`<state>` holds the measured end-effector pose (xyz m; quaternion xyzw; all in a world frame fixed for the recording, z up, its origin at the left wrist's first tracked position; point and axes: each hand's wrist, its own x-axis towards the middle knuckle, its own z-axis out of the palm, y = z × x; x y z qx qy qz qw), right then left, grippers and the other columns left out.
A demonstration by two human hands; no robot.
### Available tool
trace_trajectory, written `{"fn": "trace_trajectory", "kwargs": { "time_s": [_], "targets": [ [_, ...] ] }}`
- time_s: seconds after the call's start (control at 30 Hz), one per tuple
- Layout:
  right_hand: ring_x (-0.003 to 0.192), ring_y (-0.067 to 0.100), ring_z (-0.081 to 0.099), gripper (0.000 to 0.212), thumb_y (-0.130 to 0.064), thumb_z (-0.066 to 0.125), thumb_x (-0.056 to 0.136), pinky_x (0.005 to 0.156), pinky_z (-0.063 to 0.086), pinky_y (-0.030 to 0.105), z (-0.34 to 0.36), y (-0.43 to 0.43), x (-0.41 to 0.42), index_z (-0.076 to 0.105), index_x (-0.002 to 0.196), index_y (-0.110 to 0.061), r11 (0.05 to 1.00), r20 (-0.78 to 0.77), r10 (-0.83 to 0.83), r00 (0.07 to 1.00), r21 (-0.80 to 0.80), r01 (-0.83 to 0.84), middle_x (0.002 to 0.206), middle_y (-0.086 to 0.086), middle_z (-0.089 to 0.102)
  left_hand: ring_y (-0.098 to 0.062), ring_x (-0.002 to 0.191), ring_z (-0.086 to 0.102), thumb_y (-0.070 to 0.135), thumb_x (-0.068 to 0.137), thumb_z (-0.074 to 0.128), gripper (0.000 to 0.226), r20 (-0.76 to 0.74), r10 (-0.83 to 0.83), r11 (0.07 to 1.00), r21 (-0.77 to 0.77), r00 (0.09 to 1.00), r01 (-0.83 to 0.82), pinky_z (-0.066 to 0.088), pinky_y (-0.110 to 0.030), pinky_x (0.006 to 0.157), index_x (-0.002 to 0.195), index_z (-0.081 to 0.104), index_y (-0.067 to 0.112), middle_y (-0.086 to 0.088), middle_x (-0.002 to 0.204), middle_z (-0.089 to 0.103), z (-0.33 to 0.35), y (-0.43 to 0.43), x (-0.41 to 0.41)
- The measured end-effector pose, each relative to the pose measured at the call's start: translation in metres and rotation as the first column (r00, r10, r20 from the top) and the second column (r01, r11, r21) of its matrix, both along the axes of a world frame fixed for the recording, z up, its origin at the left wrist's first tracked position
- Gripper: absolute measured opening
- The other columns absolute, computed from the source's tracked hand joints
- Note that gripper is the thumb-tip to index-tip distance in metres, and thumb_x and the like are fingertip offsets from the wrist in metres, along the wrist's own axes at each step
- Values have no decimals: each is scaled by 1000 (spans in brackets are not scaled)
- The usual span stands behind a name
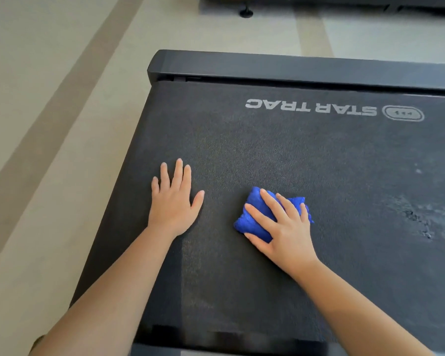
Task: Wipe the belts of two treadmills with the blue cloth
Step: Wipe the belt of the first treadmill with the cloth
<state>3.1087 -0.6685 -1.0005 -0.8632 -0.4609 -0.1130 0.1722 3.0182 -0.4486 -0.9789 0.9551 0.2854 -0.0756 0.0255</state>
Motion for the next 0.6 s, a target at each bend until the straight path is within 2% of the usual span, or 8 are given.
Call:
{"fn": "trace_trajectory", "kwargs": {
  "time_s": [0.2,0.3,0.4,0.5,0.6],
  "targets": [
    [107,40,59,51,-56,46,76,83,39,66,3,87,70,68,113,-30,994,-57,84,995,-59,-87,128,9,59,-35,142,1,51,94,27,68,16,14,1000,28,1000,-15,13,-51,112,149,12,13,-8,157,4,-7,2,-1],
    [107,40,58,49,-55,51,76,84,39,66,-3,128,99,68,113,-29,994,-63,87,994,-54,-90,128,9,58,-37,141,13,54,91,18,70,8,12,999,33,1000,-12,22,-53,109,147,23,11,-11,155,15,-9,2,-1],
    [123,38,45,48,-51,61,80,97,27,65,2,171,126,60,124,-33,998,-98,31,995,-42,-35,141,6,47,-40,137,24,54,88,16,73,20,11,999,39,1000,-12,29,-55,103,142,33,9,-14,151,27,-9,4,-1],
    [137,30,25,52,-56,50,88,106,16,55,6,211,154,42,137,-40,988,-135,-53,989,-148,33,153,-3,25,-39,136,27,54,88,20,72,43,-3,999,39,999,1,30,-56,102,141,35,8,-14,150,29,-12,5,-1],
    [137,29,23,53,-57,45,89,107,15,55,11,229,164,37,139,-40,975,-141,-102,985,-209,71,154,-2,22,-38,135,30,55,88,21,72,54,0,998,66,999,-3,29,-55,100,140,37,9,-13,148,32,-13,6,0]
  ]
}}
